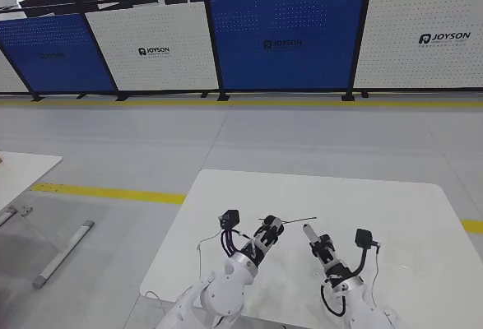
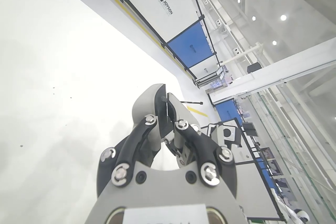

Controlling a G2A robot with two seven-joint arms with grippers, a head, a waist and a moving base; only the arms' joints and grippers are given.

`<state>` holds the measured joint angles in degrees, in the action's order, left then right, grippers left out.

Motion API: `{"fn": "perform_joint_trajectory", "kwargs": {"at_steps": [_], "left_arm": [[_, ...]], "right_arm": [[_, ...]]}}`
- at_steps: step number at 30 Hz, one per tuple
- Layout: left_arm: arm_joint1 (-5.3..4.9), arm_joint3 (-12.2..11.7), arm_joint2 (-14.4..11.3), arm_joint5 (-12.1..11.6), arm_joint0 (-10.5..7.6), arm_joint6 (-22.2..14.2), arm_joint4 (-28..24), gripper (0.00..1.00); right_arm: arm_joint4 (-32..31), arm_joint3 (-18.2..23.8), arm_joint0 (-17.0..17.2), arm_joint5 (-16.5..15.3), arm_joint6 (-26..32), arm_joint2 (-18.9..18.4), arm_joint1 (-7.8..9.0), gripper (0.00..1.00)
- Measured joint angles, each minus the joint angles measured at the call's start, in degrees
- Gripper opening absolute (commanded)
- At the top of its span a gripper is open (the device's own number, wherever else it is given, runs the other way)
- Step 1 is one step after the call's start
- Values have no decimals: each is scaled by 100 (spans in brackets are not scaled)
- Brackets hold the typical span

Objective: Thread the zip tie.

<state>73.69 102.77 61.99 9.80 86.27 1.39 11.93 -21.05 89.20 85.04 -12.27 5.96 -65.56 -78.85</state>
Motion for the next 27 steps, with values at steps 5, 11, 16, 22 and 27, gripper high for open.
{"fn": "perform_joint_trajectory", "kwargs": {"at_steps": [5, 11, 16, 22, 27], "left_arm": [[-7, 255, 300, 57, 94, -142, -662, 0], [-32, 569, 519, 138, 197, -552, -1198, 0], [-34, 572, 523, 128, 196, -563, -1191, 0], [-27, 528, 487, 92, 183, -549, -1231, 0], [-19, 565, 499, 155, 172, -783, -1667, 0]], "right_arm": [[-1053, -66, -77, -190, 77, -21, 72, 100], [-1718, -82, -130, -113, 85, -45, 113, 100], [-1709, -84, -131, -113, 96, -42, 113, 100], [-2387, -195, -202, 49, -244, 119, 112, 100], [-3903, -319, -325, 348, -827, 370, 120, 100]]}}
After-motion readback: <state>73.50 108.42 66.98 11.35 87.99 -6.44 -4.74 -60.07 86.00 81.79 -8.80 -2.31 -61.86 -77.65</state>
